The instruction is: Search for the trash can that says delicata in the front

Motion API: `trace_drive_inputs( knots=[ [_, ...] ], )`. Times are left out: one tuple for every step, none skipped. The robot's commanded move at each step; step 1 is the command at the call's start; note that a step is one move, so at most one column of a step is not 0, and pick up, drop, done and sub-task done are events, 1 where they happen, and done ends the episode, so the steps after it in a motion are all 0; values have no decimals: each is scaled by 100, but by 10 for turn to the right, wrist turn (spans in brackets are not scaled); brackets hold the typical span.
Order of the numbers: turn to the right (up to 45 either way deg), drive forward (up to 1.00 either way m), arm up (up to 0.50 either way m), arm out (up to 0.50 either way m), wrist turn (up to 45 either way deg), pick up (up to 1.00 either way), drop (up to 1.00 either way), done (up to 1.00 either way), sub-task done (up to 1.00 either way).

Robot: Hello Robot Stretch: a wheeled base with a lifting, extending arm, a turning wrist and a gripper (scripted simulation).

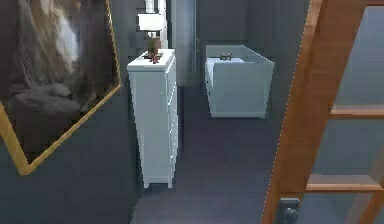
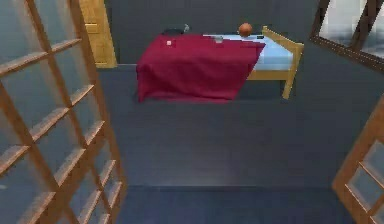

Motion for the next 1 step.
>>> trace_drive_inputs(
  knots=[
    [0, 100, 0, 0, 0, 0, 0, 0, 0]
  ],
)
